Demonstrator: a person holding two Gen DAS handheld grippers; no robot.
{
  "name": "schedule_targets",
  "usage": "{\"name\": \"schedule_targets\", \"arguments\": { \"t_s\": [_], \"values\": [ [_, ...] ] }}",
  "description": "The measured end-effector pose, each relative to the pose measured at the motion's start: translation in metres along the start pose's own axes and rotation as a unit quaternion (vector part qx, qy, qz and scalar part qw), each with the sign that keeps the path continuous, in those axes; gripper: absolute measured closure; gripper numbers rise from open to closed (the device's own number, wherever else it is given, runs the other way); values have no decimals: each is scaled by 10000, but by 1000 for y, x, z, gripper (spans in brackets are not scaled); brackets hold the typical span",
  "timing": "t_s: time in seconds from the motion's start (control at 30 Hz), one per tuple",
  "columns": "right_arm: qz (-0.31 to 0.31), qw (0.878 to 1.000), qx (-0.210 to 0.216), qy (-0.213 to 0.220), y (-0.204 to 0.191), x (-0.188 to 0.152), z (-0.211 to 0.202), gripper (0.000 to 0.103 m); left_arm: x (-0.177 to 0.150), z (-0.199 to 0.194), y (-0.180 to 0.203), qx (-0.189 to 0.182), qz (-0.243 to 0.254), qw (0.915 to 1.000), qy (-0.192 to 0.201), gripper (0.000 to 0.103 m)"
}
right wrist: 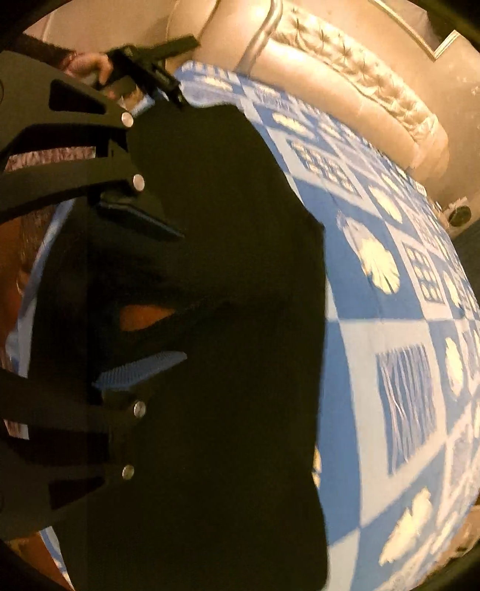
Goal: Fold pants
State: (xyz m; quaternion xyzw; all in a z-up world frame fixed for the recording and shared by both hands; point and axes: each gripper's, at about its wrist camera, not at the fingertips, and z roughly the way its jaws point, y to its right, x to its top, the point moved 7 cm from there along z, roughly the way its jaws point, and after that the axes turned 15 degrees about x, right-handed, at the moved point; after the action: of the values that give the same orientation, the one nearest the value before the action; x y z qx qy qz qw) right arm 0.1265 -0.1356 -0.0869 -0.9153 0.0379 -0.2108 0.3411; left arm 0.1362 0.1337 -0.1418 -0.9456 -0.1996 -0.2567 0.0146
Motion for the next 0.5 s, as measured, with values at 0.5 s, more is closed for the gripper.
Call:
{"name": "schedule_targets", "arguments": {
  "t_s": [0.5],
  "values": [
    [183,9875,1303,866,7,12,-139,29,-1,0,2,-22,-12,10000,7,7]
  ]
}}
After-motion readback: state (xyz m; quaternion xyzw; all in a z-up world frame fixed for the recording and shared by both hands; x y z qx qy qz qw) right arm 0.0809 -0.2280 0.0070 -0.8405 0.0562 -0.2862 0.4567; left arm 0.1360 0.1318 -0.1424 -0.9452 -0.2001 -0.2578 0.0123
